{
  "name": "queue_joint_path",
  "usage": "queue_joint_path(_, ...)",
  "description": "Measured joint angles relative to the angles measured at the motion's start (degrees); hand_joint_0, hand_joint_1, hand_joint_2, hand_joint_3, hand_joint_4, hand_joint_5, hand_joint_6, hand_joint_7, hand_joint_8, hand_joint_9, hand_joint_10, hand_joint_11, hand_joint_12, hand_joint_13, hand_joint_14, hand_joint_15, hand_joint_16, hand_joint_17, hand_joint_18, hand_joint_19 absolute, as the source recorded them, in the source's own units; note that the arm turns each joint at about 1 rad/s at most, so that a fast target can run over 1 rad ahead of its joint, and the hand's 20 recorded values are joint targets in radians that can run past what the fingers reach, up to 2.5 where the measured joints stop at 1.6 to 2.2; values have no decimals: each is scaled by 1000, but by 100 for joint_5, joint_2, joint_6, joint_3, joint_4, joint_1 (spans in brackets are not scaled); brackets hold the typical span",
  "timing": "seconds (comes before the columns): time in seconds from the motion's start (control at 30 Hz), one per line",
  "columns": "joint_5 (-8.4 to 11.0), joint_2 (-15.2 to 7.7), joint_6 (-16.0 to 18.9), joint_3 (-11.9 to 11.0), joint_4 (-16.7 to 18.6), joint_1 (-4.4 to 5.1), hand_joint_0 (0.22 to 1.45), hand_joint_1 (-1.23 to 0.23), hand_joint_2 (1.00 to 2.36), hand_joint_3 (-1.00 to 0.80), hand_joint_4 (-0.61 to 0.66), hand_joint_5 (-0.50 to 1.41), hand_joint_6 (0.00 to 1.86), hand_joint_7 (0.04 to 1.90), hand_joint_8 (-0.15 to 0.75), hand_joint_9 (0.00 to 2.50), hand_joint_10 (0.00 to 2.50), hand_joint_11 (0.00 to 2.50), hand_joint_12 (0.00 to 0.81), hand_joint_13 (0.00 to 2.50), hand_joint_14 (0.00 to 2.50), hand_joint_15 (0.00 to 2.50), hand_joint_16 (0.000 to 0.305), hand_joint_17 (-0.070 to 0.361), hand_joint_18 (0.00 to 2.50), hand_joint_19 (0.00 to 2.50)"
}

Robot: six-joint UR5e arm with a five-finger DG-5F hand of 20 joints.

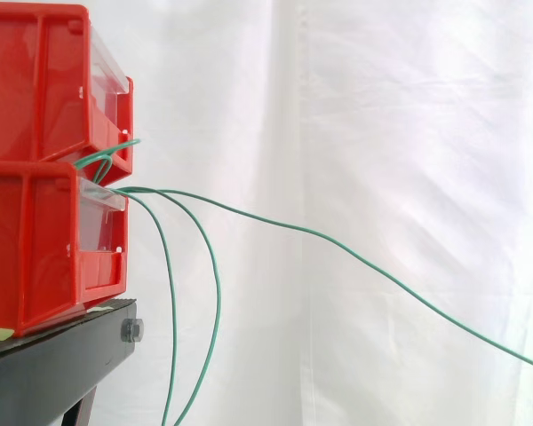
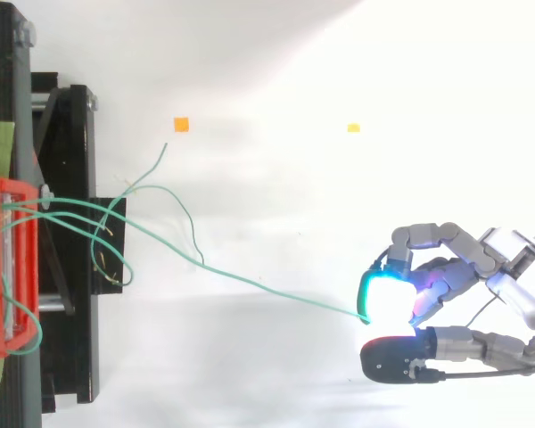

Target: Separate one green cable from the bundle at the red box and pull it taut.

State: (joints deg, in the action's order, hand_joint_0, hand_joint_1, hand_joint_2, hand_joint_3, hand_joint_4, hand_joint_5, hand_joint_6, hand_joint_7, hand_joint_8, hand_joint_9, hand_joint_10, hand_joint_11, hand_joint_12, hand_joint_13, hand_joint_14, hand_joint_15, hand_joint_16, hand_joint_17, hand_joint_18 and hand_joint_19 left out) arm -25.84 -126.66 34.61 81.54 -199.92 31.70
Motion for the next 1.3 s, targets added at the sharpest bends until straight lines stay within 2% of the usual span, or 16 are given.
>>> queue_joint_path(0.17,0,0,-2,2,4,0,679,-770,1006,-417,63,-62,934,1296,313,1361,18,503,258,920,22,673,32,73,612,712)
queue_joint_path(0.5,1,-1,-1,0,6,2,675,-763,1006,-419,62,-64,937,1290,259,1320,10,328,261,891,23,633,31,70,599,687)
queue_joint_path(0.57,1,0,-2,0,6,5,674,-763,1005,-418,57,-63,938,1281,275,1293,15,393,260,874,23,633,31,69,596,686)
queue_joint_path(1.3,8,-1,-23,-4,6,16,671,-772,1006,-424,72,-61,933,1301,330,1331,13,380,269,914,22,620,33,75,625,694)
